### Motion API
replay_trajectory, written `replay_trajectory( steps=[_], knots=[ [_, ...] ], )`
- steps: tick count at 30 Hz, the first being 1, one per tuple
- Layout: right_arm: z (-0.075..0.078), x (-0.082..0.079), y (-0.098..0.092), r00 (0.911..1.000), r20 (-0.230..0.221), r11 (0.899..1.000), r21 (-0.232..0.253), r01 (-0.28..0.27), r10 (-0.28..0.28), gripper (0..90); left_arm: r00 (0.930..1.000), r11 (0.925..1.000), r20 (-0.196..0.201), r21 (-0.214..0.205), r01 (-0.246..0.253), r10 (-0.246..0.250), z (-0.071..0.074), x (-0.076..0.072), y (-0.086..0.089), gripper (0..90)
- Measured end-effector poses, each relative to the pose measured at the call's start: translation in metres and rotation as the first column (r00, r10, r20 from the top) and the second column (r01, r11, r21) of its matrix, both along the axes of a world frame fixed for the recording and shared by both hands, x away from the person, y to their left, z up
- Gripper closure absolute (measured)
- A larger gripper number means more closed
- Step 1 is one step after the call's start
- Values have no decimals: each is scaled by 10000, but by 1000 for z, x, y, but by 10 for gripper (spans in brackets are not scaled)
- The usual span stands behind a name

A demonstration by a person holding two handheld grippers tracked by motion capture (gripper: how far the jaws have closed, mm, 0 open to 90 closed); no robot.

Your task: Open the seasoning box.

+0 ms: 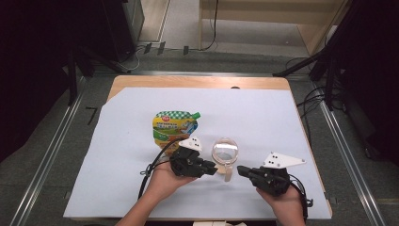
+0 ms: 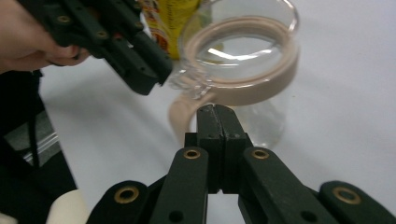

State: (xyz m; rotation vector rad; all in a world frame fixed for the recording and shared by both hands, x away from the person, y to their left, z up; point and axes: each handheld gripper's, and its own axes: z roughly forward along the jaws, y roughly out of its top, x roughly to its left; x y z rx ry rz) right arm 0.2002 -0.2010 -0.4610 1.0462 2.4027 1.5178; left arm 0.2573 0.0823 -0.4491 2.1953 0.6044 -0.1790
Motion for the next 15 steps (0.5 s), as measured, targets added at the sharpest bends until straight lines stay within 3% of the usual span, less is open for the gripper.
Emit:
replay_trajectory(
  steps=[4,9,15],
  knots=[
    [-3,-12,17,9987,-33,9987,-81,-505,505,900,9997,9997,-55,-11,-255,255,-2,5,8,679],
    [-10,-14,35,9971,-65,9966,-306,-764,762,900,9992,9992,-31,98,-399,399,-3,7,11,633],
    [-21,-11,48,9977,-137,9956,-656,-664,656,900,9987,9987,26,1,-511,511,-2,8,15,557]
  ],
)
